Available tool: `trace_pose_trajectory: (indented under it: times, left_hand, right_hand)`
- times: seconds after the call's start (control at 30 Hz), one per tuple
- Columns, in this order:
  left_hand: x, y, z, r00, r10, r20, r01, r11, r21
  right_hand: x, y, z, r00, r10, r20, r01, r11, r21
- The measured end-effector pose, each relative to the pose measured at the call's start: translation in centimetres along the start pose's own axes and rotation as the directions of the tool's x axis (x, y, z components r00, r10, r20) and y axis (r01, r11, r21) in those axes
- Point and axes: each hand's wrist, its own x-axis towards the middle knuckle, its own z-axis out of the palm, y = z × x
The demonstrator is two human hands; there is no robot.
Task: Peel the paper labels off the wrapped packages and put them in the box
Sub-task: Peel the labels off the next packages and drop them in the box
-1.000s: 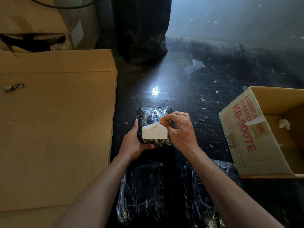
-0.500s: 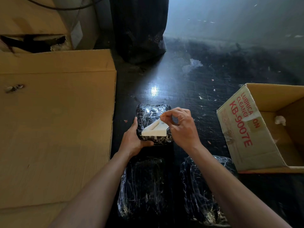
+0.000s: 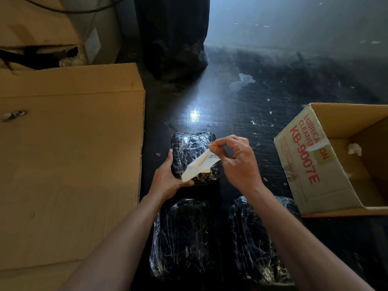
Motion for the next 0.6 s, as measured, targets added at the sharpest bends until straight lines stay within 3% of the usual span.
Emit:
trace_pose_trajectory:
  times: [0.17, 0.4, 0.6]
  left_hand:
    - [0.1, 0.1, 0.0, 1.0, 0.003, 0.005, -0.004, 0.999, 0.035]
    - [-0.2, 1.6, -0.3, 0.999, -0.01, 0.053, 0.004, 0.994, 0.107]
    - [-1.7, 4.5, -1.9, 0.992, 0.11, -0.061, -0.084, 0.94, 0.332]
  right_hand:
    - [0.9, -1.1, -1.4, 0.996, -0.052, -0.071, 0.057, 0.996, 0.075]
    - [1.6, -2.1, -3.0, 0.981, -0.18, -0.074, 0.168, 0.975, -0.145]
    - [1.1, -2.1, -6.1, 0.976, -0.214, -0.04, 0.197, 0.947, -0.254]
